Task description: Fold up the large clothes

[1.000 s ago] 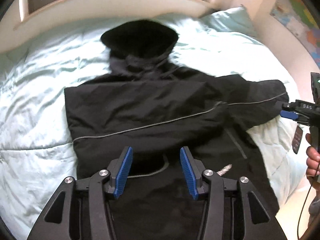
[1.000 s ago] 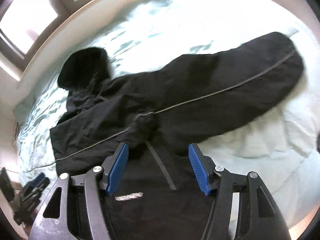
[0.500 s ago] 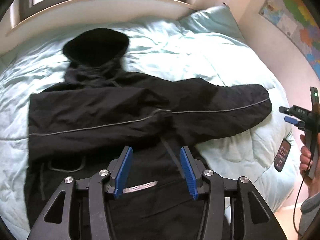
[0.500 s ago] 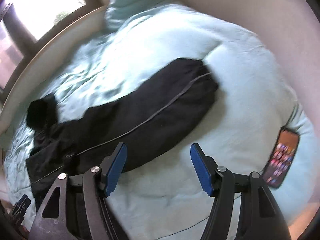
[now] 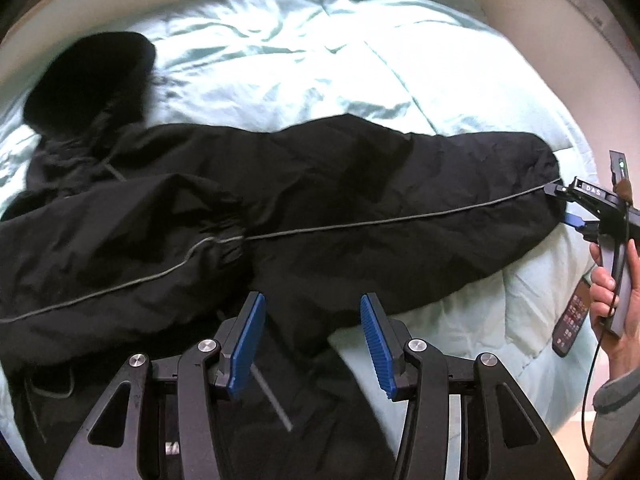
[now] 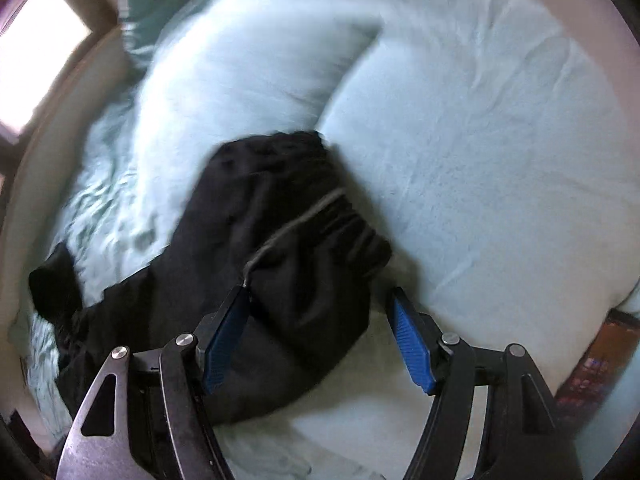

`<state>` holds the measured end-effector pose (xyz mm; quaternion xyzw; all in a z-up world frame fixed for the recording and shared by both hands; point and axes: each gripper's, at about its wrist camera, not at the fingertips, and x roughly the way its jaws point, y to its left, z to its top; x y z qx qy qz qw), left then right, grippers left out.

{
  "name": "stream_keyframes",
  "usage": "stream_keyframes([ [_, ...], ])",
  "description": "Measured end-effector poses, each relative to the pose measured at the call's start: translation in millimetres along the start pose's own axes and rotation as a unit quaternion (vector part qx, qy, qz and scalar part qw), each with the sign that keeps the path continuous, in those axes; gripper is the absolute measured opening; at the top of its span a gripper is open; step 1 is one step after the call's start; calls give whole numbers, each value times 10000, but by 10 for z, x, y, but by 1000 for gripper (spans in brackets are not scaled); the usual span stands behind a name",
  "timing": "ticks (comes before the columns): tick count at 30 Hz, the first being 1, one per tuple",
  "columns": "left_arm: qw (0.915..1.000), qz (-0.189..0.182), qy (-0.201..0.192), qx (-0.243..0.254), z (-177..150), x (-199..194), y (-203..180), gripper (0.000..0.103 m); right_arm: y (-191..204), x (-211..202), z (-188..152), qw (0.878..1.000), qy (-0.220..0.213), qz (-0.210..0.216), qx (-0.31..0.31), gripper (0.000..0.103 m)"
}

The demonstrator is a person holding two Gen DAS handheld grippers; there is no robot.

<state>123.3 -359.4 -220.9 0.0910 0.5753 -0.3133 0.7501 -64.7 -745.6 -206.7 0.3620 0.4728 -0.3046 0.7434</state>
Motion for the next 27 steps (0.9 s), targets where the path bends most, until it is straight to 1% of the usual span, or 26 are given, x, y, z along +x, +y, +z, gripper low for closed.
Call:
stream_keyframes([
  [1, 10000, -15, 41, -6, 31, 70, -7, 51, -13, 84, 15, 9998, 43, 130, 113, 75],
  [2, 9999, -68, 100, -39, 79, 181, -11, 51, -5, 125, 27, 9995, 48, 267, 150, 74],
  [3, 9997, -133, 158, -120, 121, 295, 0, 51, 49, 134, 18, 9987, 40, 492, 117, 56],
  [4, 9995, -168, 200, -184, 144, 363, 11, 51, 104, 84, -5, 9982, -22, 594, 57, 27],
  [5, 9989, -234, 275, -289, 178, 468, 41, 51, 146, 9, -18, 9972, -109, 739, 14, 19],
  [6, 9982, -326, 332, -382, 203, 559, 75, 51, 231, -173, -54, 9938, -350, 1042, -137, 18],
  [7, 9979, -356, 343, -430, 218, 612, 95, 51, 290, -325, -79, 9912, -567, 1163, -291, 17],
  [8, 9976, -355, 335, -494, 234, 690, 131, 51, 333, -462, -99, 9888, -765, 1203, -436, 17],
  [10, 9966, -348, 410, -619, 245, 858, 203, 51, 350, -569, -104, 9886, -966, 1015, -549, 17],
  [11, 9951, -374, 585, -710, 239, 1012, 243, 51, 320, -524, -79, 9901, -955, 872, -539, 17],
  [12, 9929, -442, 732, -831, 223, 1172, 279, 51, 262, -414, -54, 9925, -853, 725, -484, 17],
  [13, 9924, -425, 755, -869, 215, 1250, 291, 51, 206, -318, -34, 9944, -739, 635, -411, 17],
  [14, 9930, -346, 768, -827, 207, 1341, 281, 51, 92, -76, -26, 9979, -445, 430, -206, 17],
  [15, 9937, -265, 788, -749, 206, 1393, 256, 51, 11, 108, -40, 9993, -234, 295, -80, 17],
  [16, 9946, -205, 782, -655, 208, 1408, 223, 51, -57, 239, -44, 9997, -122, 232, 18, 16],
  [18, 9956, -206, 784, -460, 207, 1354, 171, 51, -70, 304, -53, 9997, -104, 193, 59, 16],
  [20, 9967, -303, 680, -333, 196, 1215, 164, 51, 33, 239, -63, 9998, -146, 27, -109, 16],
  [22, 9979, -380, 449, -281, 176, 995, 203, 51, 300, 75, -104, 9981, -293, -15, -540, 16],
  [24, 9981, -505, 158, -310, 138, 697, 309, 51, 572, -94, -186, 9954, -437, 96, -846, 16],
  [25, 9981, -523, 79, -330, 134, 614, 356, 51, 699, -160, -214, 9940, -476, 193, -968, 16],
  [27, 9981, -470, -179, -347, 68, 332, 516, 51, 977, -284, -317, 9903, -519, 468, -1200, 16],
])
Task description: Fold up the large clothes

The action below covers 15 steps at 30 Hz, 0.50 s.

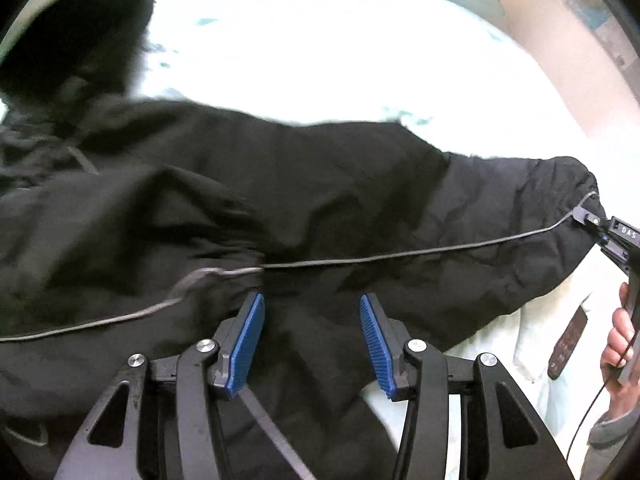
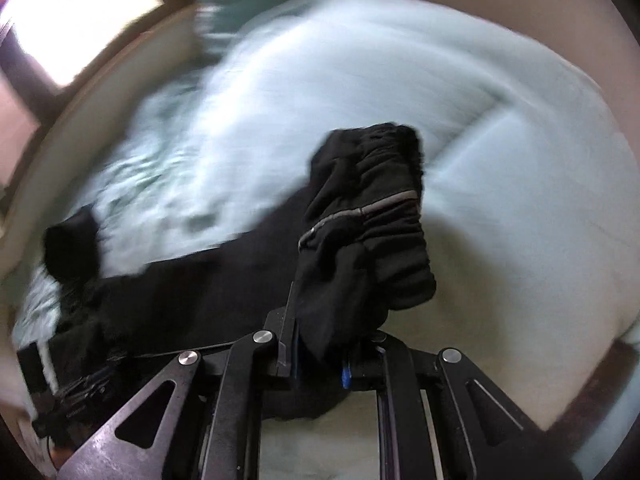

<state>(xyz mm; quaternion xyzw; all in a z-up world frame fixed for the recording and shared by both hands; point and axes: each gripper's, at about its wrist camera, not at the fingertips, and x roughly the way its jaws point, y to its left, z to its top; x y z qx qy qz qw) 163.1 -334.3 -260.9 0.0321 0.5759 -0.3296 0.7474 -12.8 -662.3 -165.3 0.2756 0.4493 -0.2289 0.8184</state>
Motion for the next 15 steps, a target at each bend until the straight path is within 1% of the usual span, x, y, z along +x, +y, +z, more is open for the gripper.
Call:
stream_keyframes([
  [2, 9997, 110, -200, -38, -36, -221, 137, 51, 352, -58, -52, 9994, -31, 227, -276, 16],
  [4, 9991, 170, -361, -123, -33, -428, 382, 51, 916, -76, -157, 9959, -7, 570, -699, 16],
  [5, 9988, 208, -413, -173, -79, -525, 471, 51, 1092, -70, -202, 9946, 8, 633, -821, 16],
  [6, 9983, 252, -464, -237, -139, -642, 589, 51, 1442, -46, -292, 9915, 49, 713, -1090, 16],
  [7, 9980, 278, -494, -282, -115, -720, 730, 51, 1712, -13, -369, 9885, 77, 746, -1310, 16],
  [8, 9976, 302, -533, -326, -143, -806, 830, 51, 1899, 12, -425, 9863, 96, 762, -1461, 16],
  [10, 9965, 366, -614, -429, -164, -962, 1098, 51, 2514, 118, -628, 9773, 198, 826, -1940, 16],
  [12, 9953, 434, -697, -507, -254, -1117, 1284, 51, 2967, 186, -821, 9685, 312, 881, -2307, 16],
  [13, 9946, 486, -747, -540, -299, -1208, 1392, 51, 3252, 248, -938, 9624, 384, 914, -2529, 16],
  [15, 9929, 584, -801, -660, -382, -1338, 1615, 51, 3656, 333, -1176, 9506, 506, 972, -2905, 17],
])
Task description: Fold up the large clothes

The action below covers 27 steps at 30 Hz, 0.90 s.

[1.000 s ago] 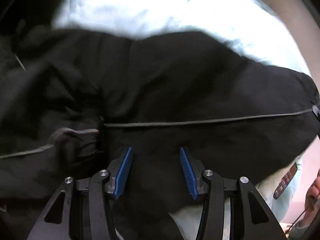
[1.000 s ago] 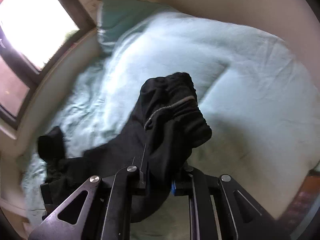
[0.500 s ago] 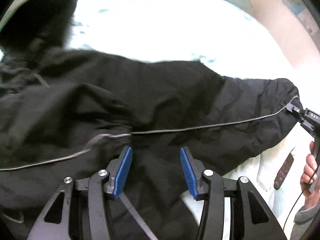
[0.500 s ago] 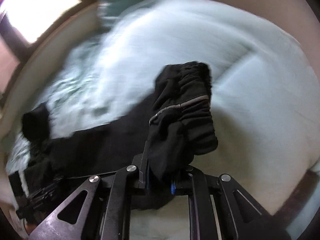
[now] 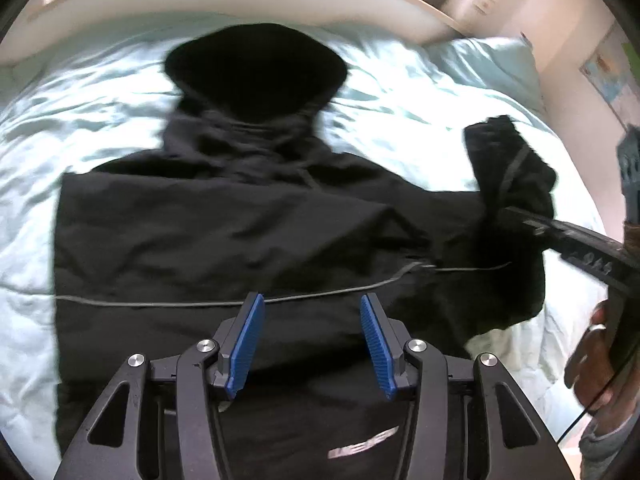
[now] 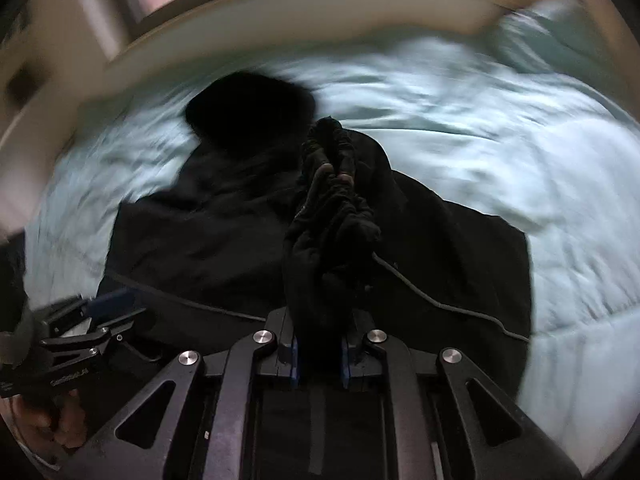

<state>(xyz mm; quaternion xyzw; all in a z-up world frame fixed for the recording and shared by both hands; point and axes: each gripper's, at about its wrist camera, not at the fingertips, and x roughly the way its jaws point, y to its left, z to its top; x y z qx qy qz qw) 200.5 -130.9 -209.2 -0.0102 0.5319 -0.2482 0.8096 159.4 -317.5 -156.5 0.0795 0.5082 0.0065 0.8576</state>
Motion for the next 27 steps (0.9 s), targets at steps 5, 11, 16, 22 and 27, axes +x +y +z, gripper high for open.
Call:
stream_keyframes([
  [5, 9994, 177, -16, -311, -139, -124, 540, 51, 929, 656, 75, 9958, 492, 43, -776, 19],
  [11, 9970, 379, 91, -672, -297, -79, 1030, 51, 1381, 1638, 7, 9869, 1306, 111, -942, 22],
  [16, 9951, 295, 161, -933, -329, 17, 1248, 51, 1398, 1909, -93, 9836, 1517, 367, -909, 50],
  [22, 9920, -638, 181, -1073, -176, 167, 1263, 53, 1094, 1391, -156, 9768, 1321, 1516, -739, 72],
  [27, 9844, -1321, 380, -1097, 24, 478, 1124, 55, 650, 863, -287, 9848, 965, 1385, -415, 72],
])
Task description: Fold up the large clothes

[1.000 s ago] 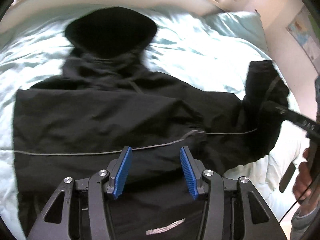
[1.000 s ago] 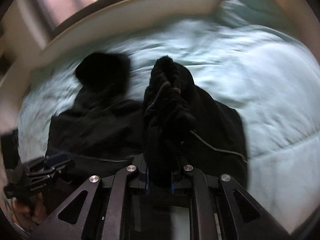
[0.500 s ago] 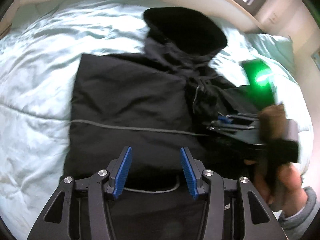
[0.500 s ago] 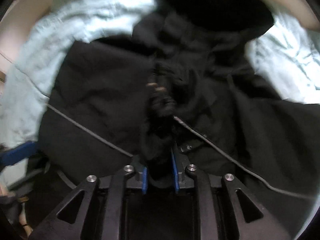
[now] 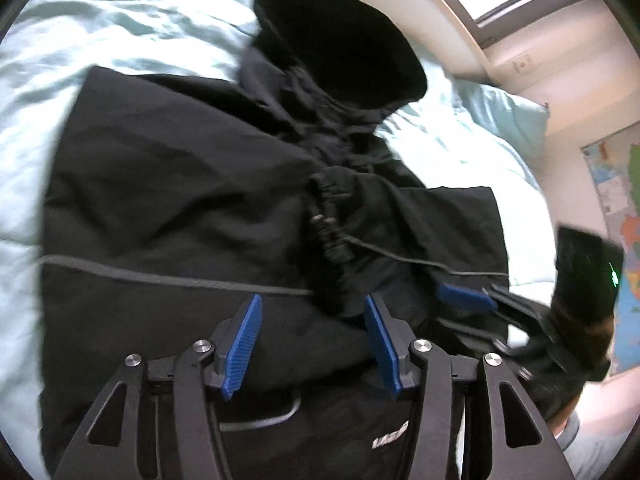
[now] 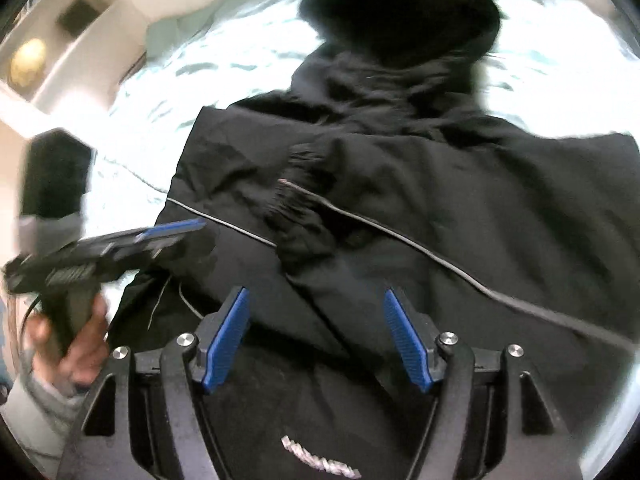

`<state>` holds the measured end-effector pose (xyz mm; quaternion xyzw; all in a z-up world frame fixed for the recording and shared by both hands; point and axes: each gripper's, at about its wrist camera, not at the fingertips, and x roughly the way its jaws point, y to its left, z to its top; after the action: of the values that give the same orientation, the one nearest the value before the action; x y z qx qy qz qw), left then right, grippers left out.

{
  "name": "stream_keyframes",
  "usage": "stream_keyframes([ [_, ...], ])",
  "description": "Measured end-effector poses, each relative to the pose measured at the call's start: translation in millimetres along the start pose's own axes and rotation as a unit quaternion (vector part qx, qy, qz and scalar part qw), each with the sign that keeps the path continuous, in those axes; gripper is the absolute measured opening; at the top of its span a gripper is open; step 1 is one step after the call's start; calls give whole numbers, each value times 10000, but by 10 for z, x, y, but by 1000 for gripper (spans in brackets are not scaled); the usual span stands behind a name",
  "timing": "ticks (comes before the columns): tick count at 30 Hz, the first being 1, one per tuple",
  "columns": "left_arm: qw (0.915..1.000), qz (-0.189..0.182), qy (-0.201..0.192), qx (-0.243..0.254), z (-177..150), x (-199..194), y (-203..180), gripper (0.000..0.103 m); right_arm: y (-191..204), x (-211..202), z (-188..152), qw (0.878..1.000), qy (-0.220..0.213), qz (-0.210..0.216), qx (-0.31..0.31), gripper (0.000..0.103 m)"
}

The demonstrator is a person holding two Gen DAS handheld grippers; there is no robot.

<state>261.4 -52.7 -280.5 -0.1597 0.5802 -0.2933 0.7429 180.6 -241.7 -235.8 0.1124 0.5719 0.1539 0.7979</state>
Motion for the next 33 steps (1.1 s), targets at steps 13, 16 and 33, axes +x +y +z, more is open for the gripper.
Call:
stream_keyframes([
  [13, 9974, 602, -35, 404, 356, 684, -369, 18, -605, -709, -328, 9948, -329, -650, 714, 72],
  [16, 9944, 641, -632, 552, 409, 282, -456, 17, -671, -929, -316, 9917, -613, -893, 695, 72],
  [33, 9744, 2186, -302, -440, 263, -133, 977, 26, -1219, 430, -51, 9716, 156, -2105, 1068, 61],
])
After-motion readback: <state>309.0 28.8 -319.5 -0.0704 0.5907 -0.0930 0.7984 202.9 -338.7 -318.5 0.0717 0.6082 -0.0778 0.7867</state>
